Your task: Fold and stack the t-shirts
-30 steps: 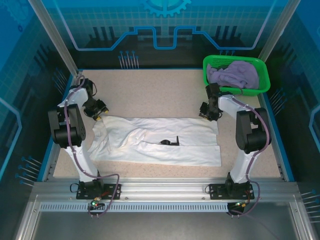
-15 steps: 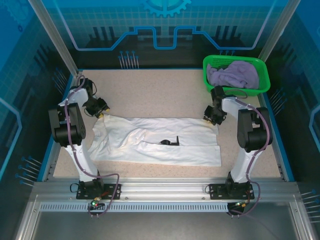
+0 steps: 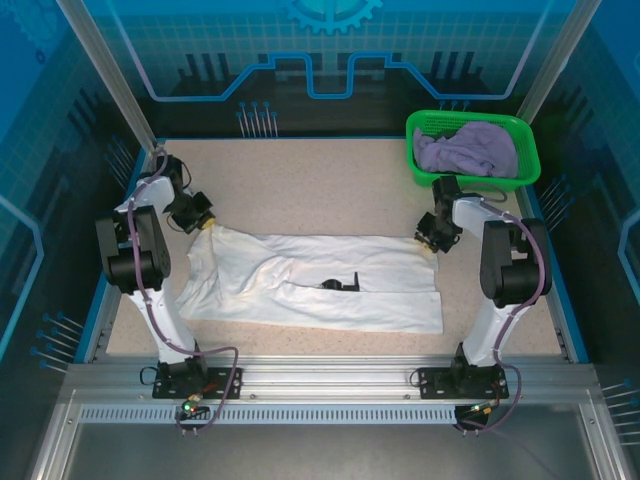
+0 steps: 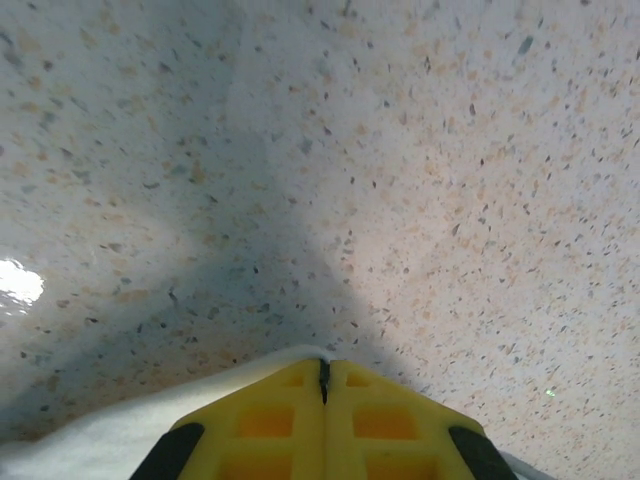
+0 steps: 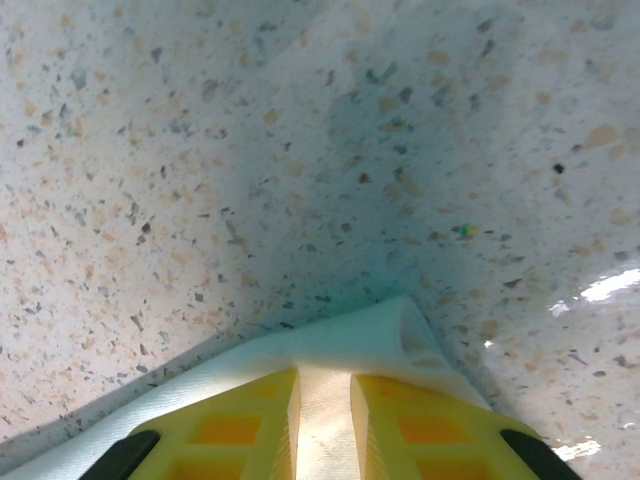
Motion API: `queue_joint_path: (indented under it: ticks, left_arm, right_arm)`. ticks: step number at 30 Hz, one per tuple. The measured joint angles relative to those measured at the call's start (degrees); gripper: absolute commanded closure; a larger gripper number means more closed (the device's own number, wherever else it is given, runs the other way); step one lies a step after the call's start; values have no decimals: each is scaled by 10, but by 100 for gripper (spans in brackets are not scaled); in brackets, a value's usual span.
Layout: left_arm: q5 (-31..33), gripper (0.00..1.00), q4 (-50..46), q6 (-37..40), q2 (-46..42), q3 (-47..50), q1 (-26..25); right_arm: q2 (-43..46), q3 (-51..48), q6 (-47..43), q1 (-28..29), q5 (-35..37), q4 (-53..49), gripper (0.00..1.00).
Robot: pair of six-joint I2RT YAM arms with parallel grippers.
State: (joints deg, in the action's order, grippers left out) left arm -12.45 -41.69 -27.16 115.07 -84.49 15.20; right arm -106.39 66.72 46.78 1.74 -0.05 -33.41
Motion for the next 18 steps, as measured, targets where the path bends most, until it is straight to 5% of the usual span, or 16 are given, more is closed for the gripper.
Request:
queue_joint_path:
  ticks: [11, 13, 18]
  left_arm:
    - [-59, 99, 15, -47, 68, -81, 41]
    - [-68, 89, 10, -52, 83, -108, 41]
    - [-68, 38, 2, -62, 106, -184, 43]
  right_arm:
    - [0, 1, 24, -19, -16, 4, 66]
    - [0, 5, 23, -19, -19, 4, 64]
    - [-1, 24, 20, -23, -26, 7, 55]
